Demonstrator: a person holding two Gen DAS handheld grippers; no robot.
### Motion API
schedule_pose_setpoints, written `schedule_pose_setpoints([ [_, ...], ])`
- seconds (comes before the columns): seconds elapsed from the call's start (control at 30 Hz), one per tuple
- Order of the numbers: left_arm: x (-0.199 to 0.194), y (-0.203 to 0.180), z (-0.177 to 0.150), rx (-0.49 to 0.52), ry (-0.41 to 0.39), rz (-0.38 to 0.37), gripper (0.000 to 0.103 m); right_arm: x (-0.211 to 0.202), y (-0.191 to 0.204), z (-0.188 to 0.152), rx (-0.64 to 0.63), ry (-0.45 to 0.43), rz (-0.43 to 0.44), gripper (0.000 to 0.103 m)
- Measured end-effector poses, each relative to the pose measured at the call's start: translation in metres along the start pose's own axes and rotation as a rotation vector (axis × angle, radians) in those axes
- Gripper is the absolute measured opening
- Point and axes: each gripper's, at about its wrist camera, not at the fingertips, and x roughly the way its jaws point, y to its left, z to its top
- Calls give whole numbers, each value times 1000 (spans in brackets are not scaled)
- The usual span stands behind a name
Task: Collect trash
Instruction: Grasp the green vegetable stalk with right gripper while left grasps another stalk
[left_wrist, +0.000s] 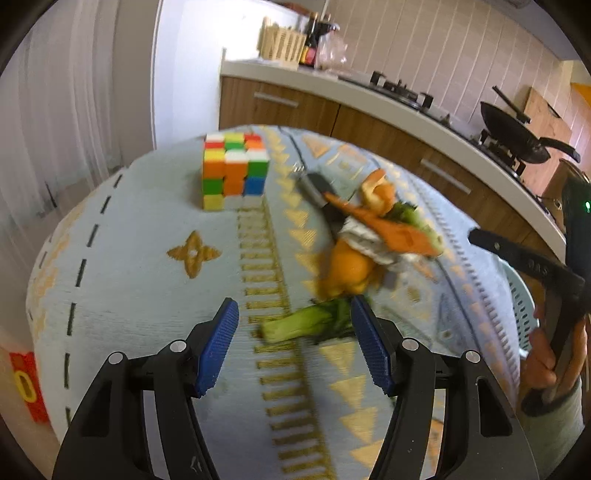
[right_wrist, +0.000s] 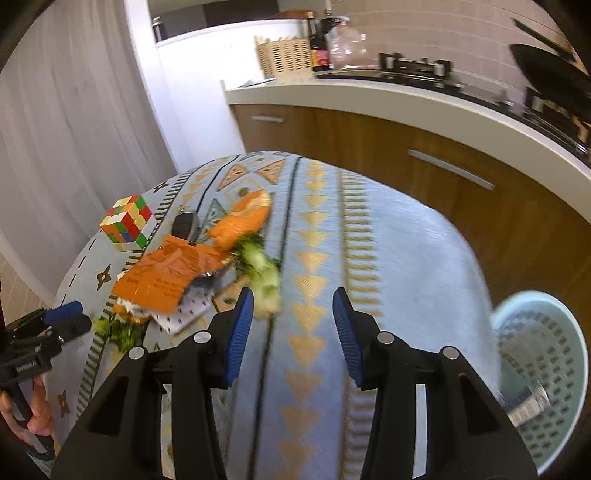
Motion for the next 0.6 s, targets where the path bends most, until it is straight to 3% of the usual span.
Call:
schedule_pose_setpoints([
  [0.27, 16, -11, -12, 34, 88, -64, 60, 40, 16, 0, -35, 45, -14, 41],
  [0.43, 7, -25, -28, 22, 136, -178, 55, 42, 12, 2, -14, 46, 11, 39],
  [0.5, 5, -34, -31, 48, 125, -147, 55, 42, 12, 2, -19, 46, 14, 39],
  [0.6, 12, -41, -27, 99, 97, -15, 55, 44, 17, 2, -44, 45, 4, 39],
])
